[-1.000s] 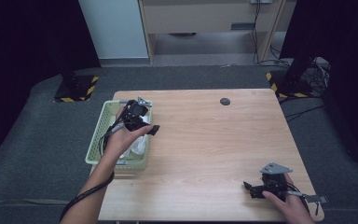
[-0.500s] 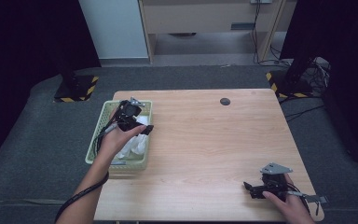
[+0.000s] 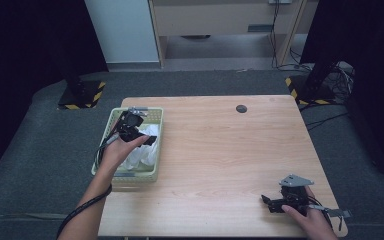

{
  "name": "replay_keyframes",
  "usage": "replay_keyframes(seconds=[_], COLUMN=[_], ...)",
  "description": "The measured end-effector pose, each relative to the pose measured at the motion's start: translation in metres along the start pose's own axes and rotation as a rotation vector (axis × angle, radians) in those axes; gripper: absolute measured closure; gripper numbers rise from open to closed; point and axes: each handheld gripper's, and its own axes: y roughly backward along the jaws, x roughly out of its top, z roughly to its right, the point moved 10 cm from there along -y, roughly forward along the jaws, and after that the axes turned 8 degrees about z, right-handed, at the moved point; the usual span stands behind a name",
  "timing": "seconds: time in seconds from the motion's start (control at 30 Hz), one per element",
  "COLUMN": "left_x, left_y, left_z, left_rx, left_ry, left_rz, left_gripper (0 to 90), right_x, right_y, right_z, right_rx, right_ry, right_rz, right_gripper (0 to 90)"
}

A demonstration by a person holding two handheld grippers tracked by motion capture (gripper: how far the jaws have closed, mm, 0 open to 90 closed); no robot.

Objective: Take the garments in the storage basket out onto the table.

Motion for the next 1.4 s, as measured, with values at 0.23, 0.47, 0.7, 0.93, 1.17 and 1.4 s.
replay_keyframes(seconds=[0.23,0.47,0.7,0.93,1.17,1.4], left_x=[-0.018,-0.028,-0.038,-0.045,-0.046,-0.052], left_y=[-0.007,-0.019,-0.039,-0.057,-0.063,-0.07], left_z=[-0.014,-0.016,-0.016,-0.013,-0.017,-0.02], left_rx=[0.01,-0.053,-0.075,-0.102,-0.113,-0.107], left_ry=[0.026,0.045,0.089,0.131,0.146,0.158], left_rz=[-0.016,-0.025,-0.042,-0.053,-0.057,-0.086], left_gripper=[3.2,2.7,2.2,2.1,1.3,0.3], right_x=[0.0,0.0,0.0,-0.001,-0.001,-0.001], right_y=[0.0,0.0,0.0,0.001,0.002,0.002], right_z=[0.0,0.0,0.0,0.0,-0.001,-0.001], right_rx=[0.001,0.002,0.002,0.001,0.006,0.006], right_ry=[0.001,0.003,0.002,0.0,-0.003,-0.001], right_rz=[0.0,0.001,0.002,0.0,-0.002,-0.001], right_gripper=[0.5,0.5,0.5,0.5,0.5,0.5])
